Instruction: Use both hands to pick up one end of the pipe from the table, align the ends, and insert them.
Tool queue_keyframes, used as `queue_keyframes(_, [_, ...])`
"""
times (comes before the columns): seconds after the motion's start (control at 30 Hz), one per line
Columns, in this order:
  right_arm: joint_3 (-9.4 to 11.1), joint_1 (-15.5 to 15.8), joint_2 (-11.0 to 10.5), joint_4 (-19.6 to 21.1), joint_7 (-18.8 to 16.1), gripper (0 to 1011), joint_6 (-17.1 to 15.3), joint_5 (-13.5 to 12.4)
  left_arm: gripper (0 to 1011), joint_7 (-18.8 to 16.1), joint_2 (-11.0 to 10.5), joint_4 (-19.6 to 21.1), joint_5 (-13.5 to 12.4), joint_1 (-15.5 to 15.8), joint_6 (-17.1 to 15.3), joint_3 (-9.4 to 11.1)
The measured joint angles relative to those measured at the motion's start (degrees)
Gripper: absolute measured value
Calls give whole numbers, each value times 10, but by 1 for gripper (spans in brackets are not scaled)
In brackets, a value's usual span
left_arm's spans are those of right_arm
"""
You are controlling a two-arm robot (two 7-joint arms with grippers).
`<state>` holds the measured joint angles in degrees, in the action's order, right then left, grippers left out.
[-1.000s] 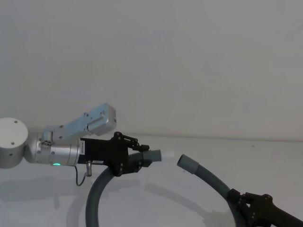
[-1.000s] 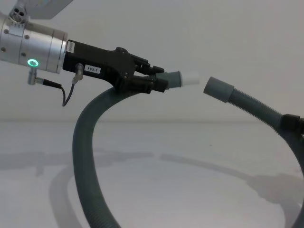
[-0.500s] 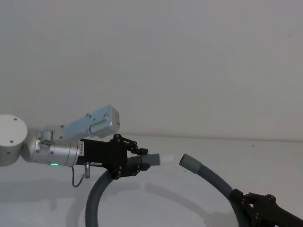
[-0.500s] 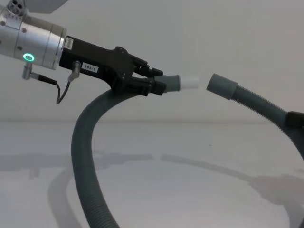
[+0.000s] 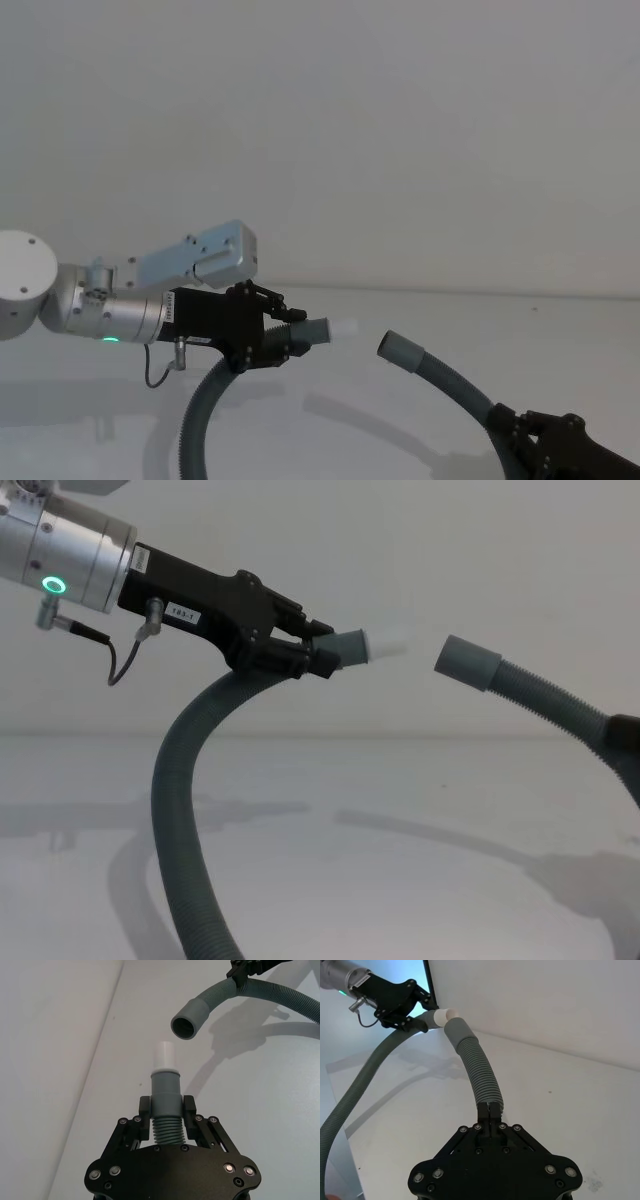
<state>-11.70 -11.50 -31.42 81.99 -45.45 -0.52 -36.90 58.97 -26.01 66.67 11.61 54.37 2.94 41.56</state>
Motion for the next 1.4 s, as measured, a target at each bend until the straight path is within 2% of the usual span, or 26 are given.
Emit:
queue_keyframes(0.57, [-9, 0, -10, 1, -12, 4, 17, -5, 360, 37, 6, -18, 1, 29, 5, 22])
queue_keyframes(1.4, [-21, -5, -20, 3, -9, 4, 21, -11, 360, 74, 13, -38, 0, 66, 8, 50])
